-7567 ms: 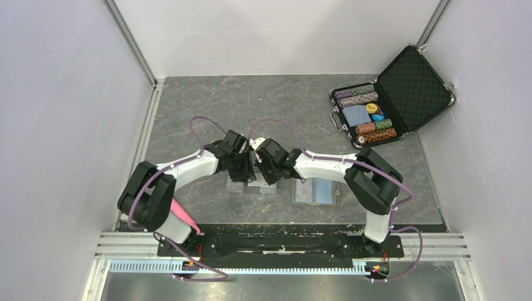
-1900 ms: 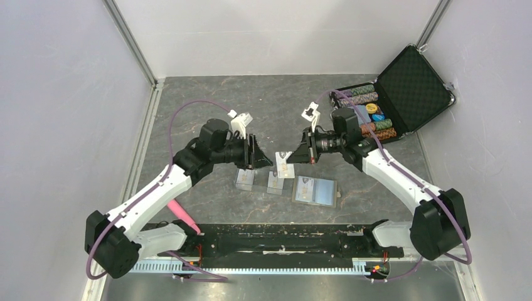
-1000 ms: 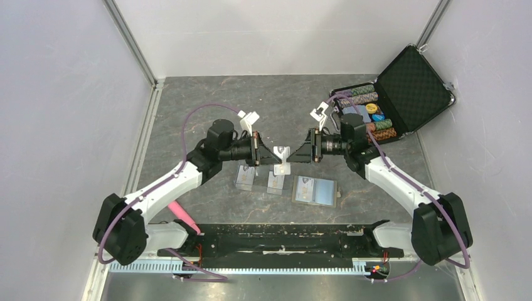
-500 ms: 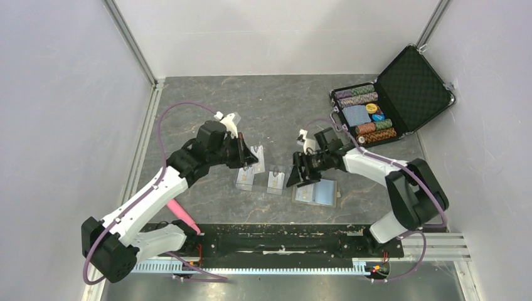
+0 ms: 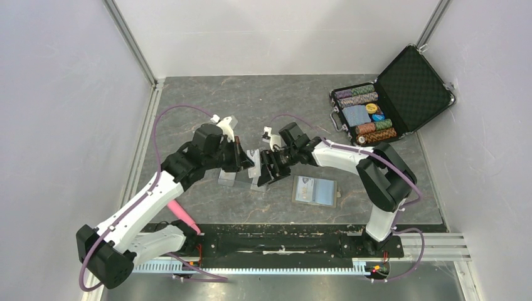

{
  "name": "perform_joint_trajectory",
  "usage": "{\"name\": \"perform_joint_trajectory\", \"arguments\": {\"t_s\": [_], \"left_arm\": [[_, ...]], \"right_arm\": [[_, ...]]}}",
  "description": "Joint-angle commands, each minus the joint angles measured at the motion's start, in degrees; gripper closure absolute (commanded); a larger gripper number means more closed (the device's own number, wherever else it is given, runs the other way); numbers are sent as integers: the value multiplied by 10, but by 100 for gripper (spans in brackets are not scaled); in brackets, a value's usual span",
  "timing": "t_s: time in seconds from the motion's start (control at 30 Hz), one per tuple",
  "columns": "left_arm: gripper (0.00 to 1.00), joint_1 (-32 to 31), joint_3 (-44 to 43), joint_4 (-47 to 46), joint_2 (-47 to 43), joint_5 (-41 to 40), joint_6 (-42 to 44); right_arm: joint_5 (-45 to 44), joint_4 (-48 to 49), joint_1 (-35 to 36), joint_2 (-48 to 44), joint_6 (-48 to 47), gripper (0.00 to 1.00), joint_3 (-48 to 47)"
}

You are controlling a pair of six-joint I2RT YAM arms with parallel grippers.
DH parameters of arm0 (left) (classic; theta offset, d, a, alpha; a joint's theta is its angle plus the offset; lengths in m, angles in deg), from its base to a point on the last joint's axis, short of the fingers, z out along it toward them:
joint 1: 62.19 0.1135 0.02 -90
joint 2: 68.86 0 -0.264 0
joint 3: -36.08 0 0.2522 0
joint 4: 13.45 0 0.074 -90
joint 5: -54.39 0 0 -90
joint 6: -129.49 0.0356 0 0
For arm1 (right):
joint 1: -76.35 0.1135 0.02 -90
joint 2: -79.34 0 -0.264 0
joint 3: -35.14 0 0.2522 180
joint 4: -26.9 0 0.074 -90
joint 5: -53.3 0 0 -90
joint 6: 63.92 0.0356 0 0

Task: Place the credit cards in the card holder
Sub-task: Move the storage box to the center of the board, then insert the credit card into the card holder.

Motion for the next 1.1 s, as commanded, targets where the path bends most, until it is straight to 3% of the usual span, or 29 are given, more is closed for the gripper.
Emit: {"name": "perform_joint_trajectory", "arguments": {"t_s": [0.0,0.23,0.4,0.63,0.83,1.07], "left_arm": [[98,2,14,-14,-16,3,7],[98,-18,70,-114,17,52,-50],[98,-78,80,-199,97,54,-82],[98,-154,3,-254,263,67,-87],[98,-185,-53,-297,362,94,-102],[98,-190,-43,-328,378,86,-126]], "right_arm": [[-12,11,-11,-21,-15,33,-15],[-72,-48,-106,-127,-56,32,72],[-203,-167,-188,-227,-119,24,103],[-324,-248,-289,-335,-134,21,179],[-298,-263,-343,-359,-148,27,262],[-162,-184,-342,-332,-117,44,330]]}}
